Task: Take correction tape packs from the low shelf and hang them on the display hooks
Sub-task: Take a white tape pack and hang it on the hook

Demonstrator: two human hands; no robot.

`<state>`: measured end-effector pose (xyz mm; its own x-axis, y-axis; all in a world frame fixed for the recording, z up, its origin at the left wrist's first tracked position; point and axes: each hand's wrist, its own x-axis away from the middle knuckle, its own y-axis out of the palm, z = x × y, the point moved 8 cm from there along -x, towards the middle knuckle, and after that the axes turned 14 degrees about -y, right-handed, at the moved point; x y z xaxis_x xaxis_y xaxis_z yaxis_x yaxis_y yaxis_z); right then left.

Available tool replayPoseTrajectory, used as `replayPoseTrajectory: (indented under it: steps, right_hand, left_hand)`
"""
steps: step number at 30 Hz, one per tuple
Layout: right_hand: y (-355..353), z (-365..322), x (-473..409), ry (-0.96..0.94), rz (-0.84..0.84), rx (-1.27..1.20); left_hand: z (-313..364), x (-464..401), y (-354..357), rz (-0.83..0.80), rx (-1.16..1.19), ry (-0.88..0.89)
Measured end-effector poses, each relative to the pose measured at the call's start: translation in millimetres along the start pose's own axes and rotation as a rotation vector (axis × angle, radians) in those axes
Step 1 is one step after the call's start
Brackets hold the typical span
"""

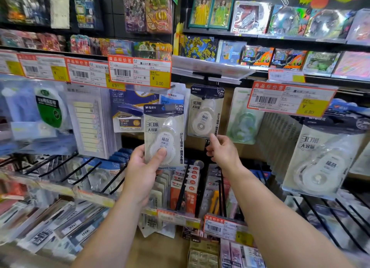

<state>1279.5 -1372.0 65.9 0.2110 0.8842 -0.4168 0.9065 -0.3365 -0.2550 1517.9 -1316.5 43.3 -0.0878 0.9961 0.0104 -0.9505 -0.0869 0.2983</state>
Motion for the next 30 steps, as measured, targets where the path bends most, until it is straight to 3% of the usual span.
replayPoseTrajectory:
  steps: [6, 11, 20, 30]
  right_hand:
    - [-9.8, -4.3, 16.2, 0.013, 0.023, 0.015]
    - [-18.3, -31.7, 43.4, -0.132, 0.032, 0.102]
    - [8.2, -86.7, 114.3, -0.362, -0.225, 0.067]
    - [-15.8, -91.6, 123.0, -0.44, -0.065, 0.098]
  left_hand:
    - [3.9, 9.0, 4.8, -0.018, 0.011, 0.008]
    - [5.4, 19.6, 7.4, -0.024, 0.015, 0.005]
    - [13.7, 46.9, 20.0, -0.062, 0.001, 0.055]
    - [34.2, 69.0, 47.4, -0.121, -0.095, 0.149]
